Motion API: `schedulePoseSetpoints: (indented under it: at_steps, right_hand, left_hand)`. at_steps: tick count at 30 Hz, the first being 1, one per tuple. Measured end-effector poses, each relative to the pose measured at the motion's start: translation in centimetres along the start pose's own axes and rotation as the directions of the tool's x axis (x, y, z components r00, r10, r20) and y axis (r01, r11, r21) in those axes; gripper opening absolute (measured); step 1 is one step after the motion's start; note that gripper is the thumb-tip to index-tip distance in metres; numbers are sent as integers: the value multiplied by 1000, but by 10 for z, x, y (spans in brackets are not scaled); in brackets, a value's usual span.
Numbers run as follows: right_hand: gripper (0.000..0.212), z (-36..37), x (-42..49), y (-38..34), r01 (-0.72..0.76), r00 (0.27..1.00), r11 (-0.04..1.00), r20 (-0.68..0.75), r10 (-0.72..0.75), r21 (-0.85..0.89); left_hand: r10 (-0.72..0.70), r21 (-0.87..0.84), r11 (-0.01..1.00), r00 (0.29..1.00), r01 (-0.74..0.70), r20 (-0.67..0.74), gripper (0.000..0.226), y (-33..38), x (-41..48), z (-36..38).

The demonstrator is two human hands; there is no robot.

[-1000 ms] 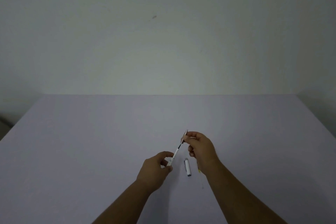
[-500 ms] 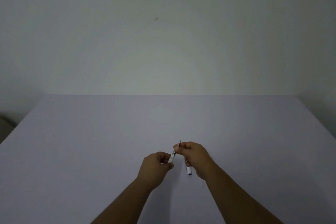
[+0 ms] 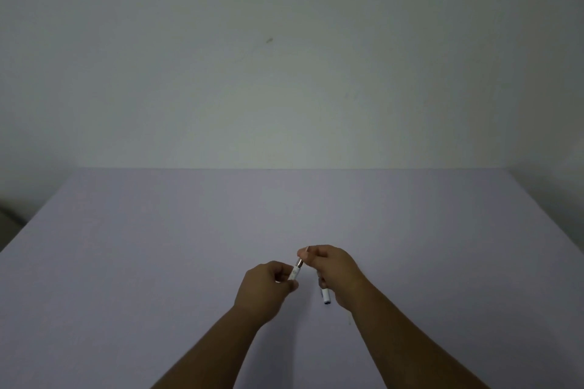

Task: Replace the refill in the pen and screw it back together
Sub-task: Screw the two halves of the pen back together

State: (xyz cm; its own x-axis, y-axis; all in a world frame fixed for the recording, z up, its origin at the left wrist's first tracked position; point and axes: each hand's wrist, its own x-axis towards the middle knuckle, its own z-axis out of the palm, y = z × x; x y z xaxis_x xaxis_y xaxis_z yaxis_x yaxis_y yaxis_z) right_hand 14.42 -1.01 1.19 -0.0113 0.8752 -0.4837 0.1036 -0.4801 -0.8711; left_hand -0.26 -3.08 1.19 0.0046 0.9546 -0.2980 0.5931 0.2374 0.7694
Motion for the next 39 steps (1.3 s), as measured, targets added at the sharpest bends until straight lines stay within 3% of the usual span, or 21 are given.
schedulePoseSetpoints:
  at_steps: [3, 7, 13, 16, 18, 22, 27, 31, 35, 37, 39]
  right_hand:
    - [32, -3, 0, 1, -40, 997, 987, -71, 30, -154]
    - [20, -9, -6, 2, -29, 999, 999, 22, 29, 29]
    - [27, -11, -12, 0, -41, 999, 995, -38, 37, -94]
    - [14, -12, -13, -1, -14, 999, 999, 52, 12, 45]
    - [10, -13, -15, -1, 14, 998, 999, 59, -16, 29]
    - [36, -14, -13, -4, -18, 999, 989, -48, 11, -148]
    - [12, -17, -15, -3, 13, 1000, 999, 18, -14, 38]
    - [28, -17, -12, -4, -28, 998, 998, -53, 25, -58]
    - [4, -17, -12, -4, 24, 999, 996, 19, -26, 89]
    - [7, -18, -12, -6, 43, 999, 998, -6, -43, 39]
    - [24, -18, -11, -9, 11, 998, 998, -56, -15, -64]
  left_hand:
    - [22, 33, 999, 999, -23, 27, 19, 3, -4, 3]
    - [15, 13, 1000, 1000, -15, 27, 19, 7, -4, 5]
    - [51, 53, 997, 997, -54, 54, 20, 12, -8, 8]
    - [49, 58, 997, 998, -51, 36, 20, 14, -7, 7]
    - [46, 70, 996, 998, -48, 36, 20, 15, -7, 6]
    - [66, 79, 995, 997, -69, 37, 21, 18, -7, 10]
    - [50, 70, 996, 998, -51, 27, 21, 21, -4, 8]
    - [67, 86, 994, 997, -71, 41, 21, 22, -5, 12]
    - [47, 72, 996, 999, -49, 28, 21, 23, -2, 8]
    - [58, 87, 994, 998, -61, 30, 22, 25, -1, 8]
    - [73, 105, 991, 997, -77, 37, 23, 26, -3, 8]
